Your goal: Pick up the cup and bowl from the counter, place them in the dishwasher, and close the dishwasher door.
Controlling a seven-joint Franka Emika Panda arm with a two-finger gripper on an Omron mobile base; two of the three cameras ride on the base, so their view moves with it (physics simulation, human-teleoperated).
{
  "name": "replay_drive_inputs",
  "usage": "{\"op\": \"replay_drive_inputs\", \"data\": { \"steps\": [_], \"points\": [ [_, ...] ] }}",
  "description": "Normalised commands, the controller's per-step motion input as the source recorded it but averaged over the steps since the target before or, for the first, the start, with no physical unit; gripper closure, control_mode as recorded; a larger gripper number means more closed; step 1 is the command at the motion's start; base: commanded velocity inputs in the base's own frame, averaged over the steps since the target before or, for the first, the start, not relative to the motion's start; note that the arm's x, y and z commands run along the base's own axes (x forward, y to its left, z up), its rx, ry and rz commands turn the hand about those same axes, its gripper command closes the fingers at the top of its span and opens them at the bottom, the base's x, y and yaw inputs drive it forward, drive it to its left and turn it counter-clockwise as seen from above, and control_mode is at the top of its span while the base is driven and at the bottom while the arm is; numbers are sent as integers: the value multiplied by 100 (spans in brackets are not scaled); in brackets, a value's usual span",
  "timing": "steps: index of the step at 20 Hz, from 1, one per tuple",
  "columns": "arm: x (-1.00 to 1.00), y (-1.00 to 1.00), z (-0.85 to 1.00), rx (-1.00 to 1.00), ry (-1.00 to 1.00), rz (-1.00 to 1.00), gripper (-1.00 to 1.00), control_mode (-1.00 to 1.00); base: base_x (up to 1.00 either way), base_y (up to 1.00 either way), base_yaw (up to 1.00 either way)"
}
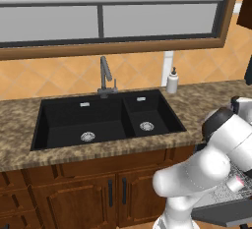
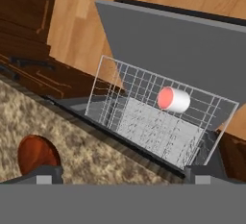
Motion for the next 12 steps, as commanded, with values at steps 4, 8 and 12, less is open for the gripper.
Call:
{"op": "replay_drive_inputs", "data": {
  "steps": [4,8,12],
  "points": [
    [40,-32,0,4,0,0,-100,-100,0,0,0],
    [43,-24,-3,5,-1,0,-100,-100,0,0,0],
    [36,-27,-11,9,-3,0,-100,-100,0,0,0]
  ]
}}
